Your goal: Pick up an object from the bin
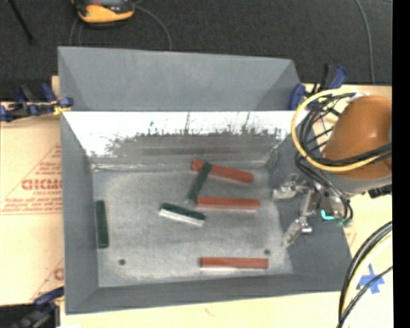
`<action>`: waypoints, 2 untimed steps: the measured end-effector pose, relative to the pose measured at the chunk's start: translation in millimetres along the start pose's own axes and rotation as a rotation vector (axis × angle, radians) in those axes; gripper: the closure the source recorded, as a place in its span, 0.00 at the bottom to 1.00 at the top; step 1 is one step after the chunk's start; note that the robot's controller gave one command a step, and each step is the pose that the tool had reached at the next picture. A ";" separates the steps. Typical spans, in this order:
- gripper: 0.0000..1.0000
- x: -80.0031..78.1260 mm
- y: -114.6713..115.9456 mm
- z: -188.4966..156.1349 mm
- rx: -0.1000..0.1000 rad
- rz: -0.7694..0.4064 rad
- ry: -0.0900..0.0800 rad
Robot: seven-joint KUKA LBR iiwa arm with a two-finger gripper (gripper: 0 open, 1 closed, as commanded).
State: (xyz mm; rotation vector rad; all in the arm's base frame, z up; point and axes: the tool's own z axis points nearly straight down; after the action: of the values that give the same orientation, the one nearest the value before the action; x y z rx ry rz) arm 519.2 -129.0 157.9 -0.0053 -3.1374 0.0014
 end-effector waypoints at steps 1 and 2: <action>0.00 -2.0 0.2 -3.9 0.002 -0.003 -0.007; 0.00 -50.5 19.5 48.4 0.002 -0.003 -0.018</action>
Offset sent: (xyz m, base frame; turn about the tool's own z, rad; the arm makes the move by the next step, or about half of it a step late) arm 0.0656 0.0299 -0.0776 -0.0044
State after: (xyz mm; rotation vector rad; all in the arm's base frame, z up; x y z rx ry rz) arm 569.5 -109.8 109.3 -0.0009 -3.1555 0.0044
